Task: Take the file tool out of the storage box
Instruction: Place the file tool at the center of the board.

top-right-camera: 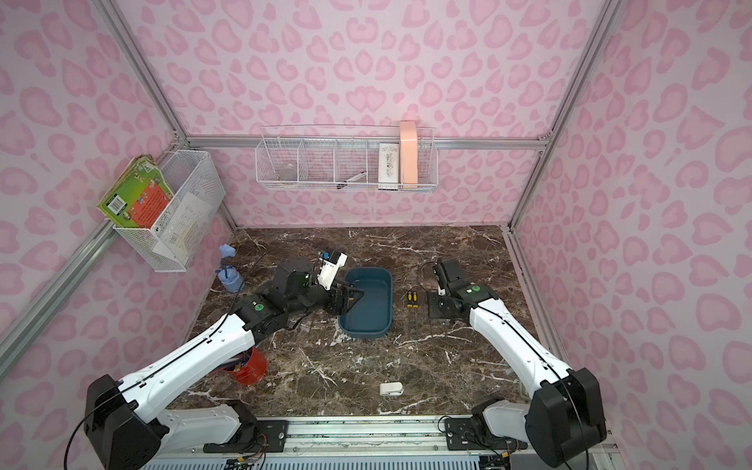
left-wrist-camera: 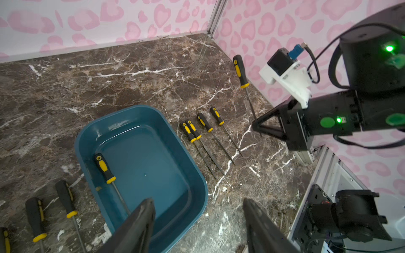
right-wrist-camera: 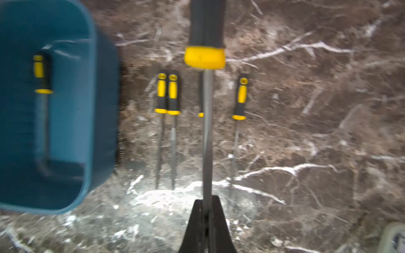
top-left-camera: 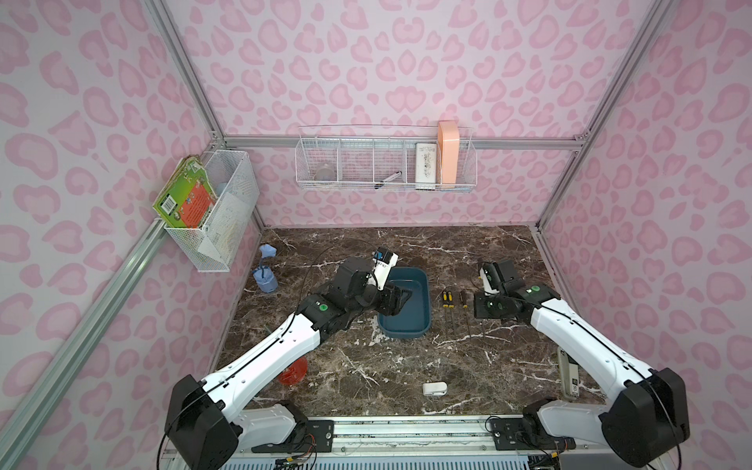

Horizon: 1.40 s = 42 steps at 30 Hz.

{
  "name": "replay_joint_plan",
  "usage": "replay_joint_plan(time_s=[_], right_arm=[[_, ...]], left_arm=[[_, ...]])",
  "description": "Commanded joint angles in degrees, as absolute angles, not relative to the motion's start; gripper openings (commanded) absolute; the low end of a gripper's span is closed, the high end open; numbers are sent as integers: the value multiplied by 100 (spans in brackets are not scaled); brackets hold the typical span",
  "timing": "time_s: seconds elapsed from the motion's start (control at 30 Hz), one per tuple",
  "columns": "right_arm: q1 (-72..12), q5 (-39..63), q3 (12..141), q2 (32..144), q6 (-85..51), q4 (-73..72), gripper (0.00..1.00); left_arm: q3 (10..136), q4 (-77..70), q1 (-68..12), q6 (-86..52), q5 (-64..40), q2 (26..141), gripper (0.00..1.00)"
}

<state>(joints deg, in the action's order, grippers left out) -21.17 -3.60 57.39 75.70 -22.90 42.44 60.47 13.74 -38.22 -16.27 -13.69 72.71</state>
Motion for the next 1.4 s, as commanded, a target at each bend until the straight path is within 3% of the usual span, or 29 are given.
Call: replay_joint_plan(time_s=[0.0, 0.43, 1.37], right_arm=[[-1734, -364, 5781, 8007, -1915, 4684, 0], [-1157, -1047, 6070, 9833, -1838, 5042, 0], [-1211, -677, 6144, 10318, -1740, 4945, 0]], left_arm=[[6214, 1622, -3814, -1399, -1611, 7469, 68], [6253, 1913, -3797, -1202, -1672, 7542, 67], [6223, 1939, -3780, -1152, -1610, 7602, 67]])
